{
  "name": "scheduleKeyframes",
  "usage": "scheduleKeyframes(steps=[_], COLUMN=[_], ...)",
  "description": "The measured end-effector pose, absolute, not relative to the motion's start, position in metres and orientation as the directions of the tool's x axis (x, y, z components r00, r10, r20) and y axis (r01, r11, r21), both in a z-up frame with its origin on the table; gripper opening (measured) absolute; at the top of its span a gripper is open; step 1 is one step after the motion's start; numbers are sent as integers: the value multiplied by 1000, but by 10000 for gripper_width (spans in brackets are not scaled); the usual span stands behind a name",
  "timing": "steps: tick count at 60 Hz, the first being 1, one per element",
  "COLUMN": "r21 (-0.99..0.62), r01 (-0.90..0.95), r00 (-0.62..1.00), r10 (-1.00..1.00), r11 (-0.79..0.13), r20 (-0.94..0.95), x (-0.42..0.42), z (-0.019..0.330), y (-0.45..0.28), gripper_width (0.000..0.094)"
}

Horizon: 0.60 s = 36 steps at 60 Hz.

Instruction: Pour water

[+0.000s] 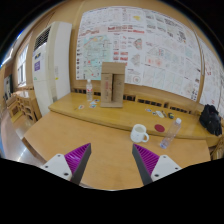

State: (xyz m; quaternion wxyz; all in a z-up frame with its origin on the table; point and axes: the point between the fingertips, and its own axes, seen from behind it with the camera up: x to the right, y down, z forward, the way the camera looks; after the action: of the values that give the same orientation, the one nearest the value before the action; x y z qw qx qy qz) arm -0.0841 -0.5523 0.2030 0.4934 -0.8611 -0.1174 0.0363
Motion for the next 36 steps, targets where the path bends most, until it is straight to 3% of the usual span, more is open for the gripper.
scheduleKeyframes(steps=[7,19,29,36], r21=[-837,-788,-794,-826], r01=[160,137,115,86], r00=[976,988,993,994], r10=[212,143,49,-6], r11=[-523,-600,-596,-557], r20=[54,63,107,107], x=[-40,73,179,227], z=[182,97,51,43], y=[-545,-526,-473,-411], gripper_width=[846,847,845,843])
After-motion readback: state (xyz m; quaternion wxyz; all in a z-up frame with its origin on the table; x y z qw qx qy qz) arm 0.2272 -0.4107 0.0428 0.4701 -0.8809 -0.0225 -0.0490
